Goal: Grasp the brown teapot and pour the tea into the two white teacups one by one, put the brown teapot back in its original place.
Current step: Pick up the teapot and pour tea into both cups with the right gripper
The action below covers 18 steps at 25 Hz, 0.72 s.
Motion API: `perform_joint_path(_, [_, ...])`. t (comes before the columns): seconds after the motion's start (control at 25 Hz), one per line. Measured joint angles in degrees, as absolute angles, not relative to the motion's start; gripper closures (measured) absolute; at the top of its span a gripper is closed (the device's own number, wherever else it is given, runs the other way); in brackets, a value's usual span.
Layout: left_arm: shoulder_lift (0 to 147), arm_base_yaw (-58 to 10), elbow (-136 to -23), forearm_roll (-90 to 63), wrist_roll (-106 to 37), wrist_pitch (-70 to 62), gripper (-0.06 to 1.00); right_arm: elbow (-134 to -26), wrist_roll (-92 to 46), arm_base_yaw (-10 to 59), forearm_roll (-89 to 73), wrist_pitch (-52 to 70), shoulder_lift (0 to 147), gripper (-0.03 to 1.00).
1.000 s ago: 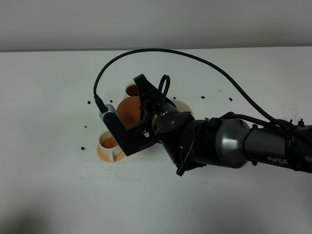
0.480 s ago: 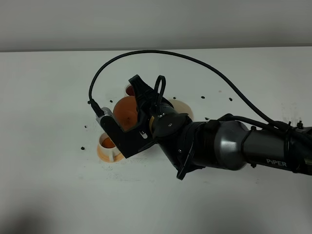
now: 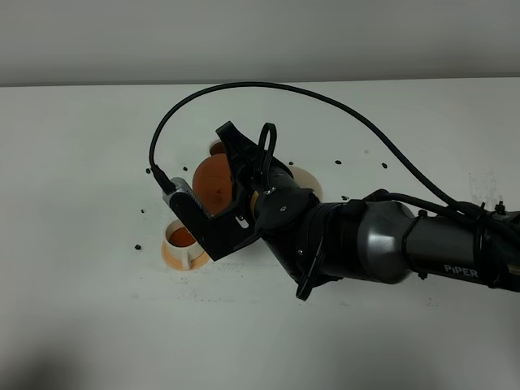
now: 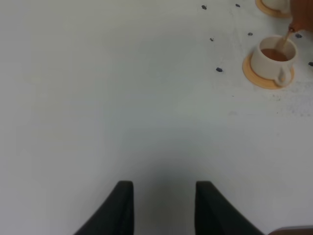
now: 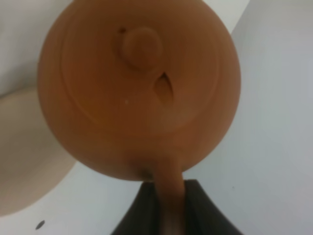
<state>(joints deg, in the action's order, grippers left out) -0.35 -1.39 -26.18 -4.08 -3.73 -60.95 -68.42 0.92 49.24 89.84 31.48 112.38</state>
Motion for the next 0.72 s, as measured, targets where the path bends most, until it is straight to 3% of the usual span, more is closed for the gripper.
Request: perform_joint_path(0.72, [-0.35, -1.39, -26.18, -4.08, -3.73, -60.95, 0.65, -68.42, 0.73, 50.49, 90.67, 31.86, 112.38, 0.88])
